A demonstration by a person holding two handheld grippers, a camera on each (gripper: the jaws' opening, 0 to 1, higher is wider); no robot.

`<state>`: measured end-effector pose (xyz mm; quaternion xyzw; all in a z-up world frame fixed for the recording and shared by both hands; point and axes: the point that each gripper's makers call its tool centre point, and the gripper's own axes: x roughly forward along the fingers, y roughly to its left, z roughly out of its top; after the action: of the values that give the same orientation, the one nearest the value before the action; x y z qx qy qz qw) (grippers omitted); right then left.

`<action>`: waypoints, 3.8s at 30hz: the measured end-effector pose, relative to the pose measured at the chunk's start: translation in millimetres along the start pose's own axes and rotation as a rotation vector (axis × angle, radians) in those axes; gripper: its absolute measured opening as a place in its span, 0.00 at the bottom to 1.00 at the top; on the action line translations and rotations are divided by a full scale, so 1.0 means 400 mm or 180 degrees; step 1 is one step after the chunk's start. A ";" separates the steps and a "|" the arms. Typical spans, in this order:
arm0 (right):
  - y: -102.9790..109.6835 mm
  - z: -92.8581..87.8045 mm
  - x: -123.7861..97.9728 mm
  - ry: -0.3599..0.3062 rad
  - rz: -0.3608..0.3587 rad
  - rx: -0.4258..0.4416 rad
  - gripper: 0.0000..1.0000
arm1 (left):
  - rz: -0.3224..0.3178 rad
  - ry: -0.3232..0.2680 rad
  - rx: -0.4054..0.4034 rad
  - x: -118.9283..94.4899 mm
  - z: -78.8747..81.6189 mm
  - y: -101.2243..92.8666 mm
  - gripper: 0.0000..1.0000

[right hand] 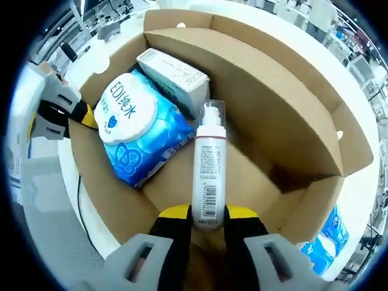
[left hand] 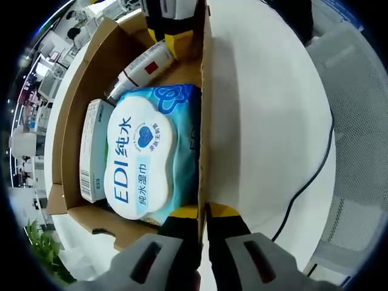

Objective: Operate the shoe box by opening the lid, removing the specified soft item, and placing it in the target area until the item is outside and the box remains undamaged.

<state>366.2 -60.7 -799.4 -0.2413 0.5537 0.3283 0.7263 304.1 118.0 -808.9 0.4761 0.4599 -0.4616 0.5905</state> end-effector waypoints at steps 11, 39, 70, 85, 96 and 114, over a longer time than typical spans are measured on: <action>-0.001 -0.035 -0.034 -0.0169 -0.0040 0.0307 0.17 | -0.0013 0.0005 -0.0011 0.001 0.003 -0.007 0.01; 0.041 0.032 -0.168 -0.1179 0.0031 0.1147 0.17 | -0.0013 0.0003 -0.0027 0.000 -0.002 -0.005 0.01; 0.020 -0.023 -0.360 -0.1801 -0.0251 0.1087 0.17 | -0.0022 0.0015 -0.0049 -0.001 -0.001 -0.004 0.01; 0.010 -0.038 -0.412 -0.1962 -0.0115 0.1199 0.17 | -0.0025 0.0019 -0.0054 -0.001 -0.004 -0.002 0.01; -0.043 -0.073 -0.467 -0.2030 -0.0328 0.1233 0.17 | -0.0056 0.0040 -0.0069 -0.001 -0.006 0.000 0.01; -0.139 -0.169 -0.481 -0.1975 -0.0587 0.1494 0.17 | -0.0030 0.0027 -0.0079 -0.003 -0.009 0.002 0.01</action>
<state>330.8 -186.6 -633.2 -0.0068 0.3440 0.1836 0.9208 304.2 121.7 -807.9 0.4686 0.4703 -0.4566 0.5922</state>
